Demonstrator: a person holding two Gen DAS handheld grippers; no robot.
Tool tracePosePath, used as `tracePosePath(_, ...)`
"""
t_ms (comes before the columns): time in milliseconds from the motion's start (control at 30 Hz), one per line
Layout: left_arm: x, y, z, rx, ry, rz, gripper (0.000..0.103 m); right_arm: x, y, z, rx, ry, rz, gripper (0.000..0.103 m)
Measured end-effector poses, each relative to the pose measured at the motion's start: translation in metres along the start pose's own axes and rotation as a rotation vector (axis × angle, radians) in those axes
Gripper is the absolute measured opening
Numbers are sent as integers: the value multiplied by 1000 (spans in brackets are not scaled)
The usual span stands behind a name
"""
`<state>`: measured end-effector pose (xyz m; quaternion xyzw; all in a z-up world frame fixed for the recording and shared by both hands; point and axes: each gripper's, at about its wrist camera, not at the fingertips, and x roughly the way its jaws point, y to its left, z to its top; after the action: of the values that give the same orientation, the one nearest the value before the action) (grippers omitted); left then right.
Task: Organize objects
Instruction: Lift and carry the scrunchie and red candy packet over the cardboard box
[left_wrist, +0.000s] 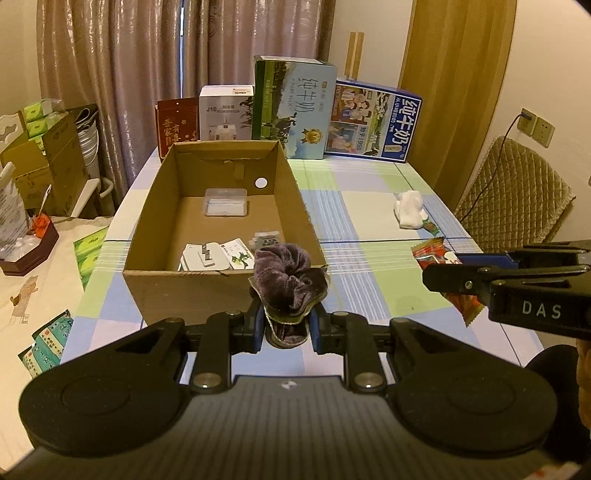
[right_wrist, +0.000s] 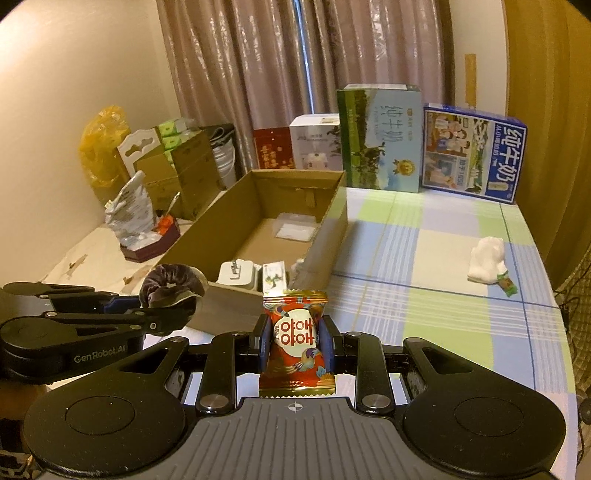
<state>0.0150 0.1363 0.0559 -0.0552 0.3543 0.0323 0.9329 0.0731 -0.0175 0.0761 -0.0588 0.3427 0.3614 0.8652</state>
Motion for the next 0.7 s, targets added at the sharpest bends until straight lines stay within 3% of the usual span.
tracePosePath(700, 2, 14, 0, -17, 9, 22, 19, 14, 11, 5, -14, 4, 26, 25)
